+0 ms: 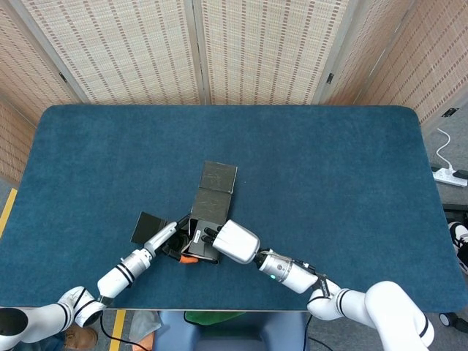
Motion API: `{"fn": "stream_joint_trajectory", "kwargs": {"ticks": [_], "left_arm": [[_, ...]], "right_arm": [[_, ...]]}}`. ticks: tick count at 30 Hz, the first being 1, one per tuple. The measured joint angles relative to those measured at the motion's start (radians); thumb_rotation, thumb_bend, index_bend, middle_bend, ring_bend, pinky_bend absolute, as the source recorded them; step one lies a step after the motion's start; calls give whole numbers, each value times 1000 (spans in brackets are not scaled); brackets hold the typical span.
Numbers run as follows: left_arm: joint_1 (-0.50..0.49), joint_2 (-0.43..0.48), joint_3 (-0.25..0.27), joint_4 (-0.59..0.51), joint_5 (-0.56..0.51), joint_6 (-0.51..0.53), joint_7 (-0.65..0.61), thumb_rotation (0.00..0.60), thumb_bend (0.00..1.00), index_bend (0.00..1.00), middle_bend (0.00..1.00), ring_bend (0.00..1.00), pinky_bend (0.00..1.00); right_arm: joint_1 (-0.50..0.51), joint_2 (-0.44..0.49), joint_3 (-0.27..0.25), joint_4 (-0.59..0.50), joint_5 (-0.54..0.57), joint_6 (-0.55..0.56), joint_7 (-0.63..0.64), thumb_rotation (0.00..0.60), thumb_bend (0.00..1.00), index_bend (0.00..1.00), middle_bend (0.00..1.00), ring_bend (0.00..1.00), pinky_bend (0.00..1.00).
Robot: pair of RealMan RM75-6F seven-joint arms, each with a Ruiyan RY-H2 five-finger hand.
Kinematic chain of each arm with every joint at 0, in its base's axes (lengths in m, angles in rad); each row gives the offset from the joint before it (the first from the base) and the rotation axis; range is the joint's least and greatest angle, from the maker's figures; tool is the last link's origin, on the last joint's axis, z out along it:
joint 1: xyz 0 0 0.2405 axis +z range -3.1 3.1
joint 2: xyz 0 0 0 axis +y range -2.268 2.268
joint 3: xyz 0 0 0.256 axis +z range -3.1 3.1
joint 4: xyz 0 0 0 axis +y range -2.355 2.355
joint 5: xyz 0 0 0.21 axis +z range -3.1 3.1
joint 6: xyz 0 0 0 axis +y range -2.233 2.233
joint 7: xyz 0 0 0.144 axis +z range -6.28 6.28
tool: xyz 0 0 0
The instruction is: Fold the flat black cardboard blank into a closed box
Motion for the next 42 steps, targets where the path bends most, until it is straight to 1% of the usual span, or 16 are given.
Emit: {"fn": "stream_joint_trajectory", "kwargs": {"ticks": [11,25,28,33,36,42], "left_arm": [[-6,12,2,-30,-1,-13,17,600,168,77,138,599,859],[-13,29,8,-50,1,-26,5,600,167,64,119,597,856],[-12,25,3,-48,-4,-24,10,600,168,99,140,597,857],[-1,9,-13,-42,-29,-21,40,600,169,222,249,611,859],[1,5,-17,-41,-35,-23,47,600,171,312,325,619,860],[8,-5,-22,-38,-39,-20,66,600,171,344,355,620,859]], "right_arm": [[5,16,-13,-26,-7,-20,-9,600,59,447,425,792,1000],[12,57,-19,-64,-10,-60,-62,600,57,452,426,792,1000],[12,62,-15,-75,-7,-61,-66,600,57,452,422,791,1000],[10,65,-12,-82,-6,-57,-68,600,57,452,414,791,1000],[10,66,-13,-83,-5,-60,-70,600,57,452,407,792,1000],[14,72,-11,-85,-3,-74,-78,600,57,452,398,791,1000]]}}
